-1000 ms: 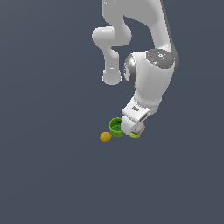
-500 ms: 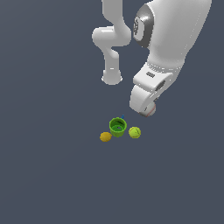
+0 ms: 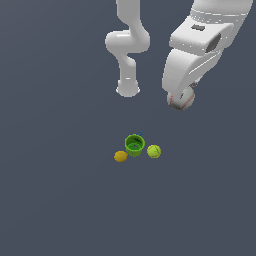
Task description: Pick up a designated object from a clutter of objects.
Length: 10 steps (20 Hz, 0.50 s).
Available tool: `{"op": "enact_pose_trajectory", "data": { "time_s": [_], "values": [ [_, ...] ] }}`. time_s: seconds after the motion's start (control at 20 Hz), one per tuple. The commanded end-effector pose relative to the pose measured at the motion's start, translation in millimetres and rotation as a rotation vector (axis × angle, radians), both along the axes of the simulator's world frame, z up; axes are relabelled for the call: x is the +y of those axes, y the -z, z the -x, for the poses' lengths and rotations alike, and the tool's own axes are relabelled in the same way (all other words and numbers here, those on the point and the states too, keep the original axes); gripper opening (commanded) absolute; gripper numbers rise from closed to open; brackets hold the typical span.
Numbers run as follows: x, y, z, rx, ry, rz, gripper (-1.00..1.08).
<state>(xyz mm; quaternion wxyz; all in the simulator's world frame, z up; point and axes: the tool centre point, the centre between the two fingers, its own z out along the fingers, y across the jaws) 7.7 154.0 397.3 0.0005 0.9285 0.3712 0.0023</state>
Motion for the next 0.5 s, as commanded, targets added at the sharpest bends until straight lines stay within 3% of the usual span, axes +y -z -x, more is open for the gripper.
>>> {"op": "enact_pose_trajectory", "data": {
  "time_s": [0.0,0.45],
  "values": [
    [3.3,-19.7,2.0,0.001,0.001,0.000,-1.00],
    [10.5,-57.2,3.5,0.004,0.002,0.001,-1.00]
  ]
}}
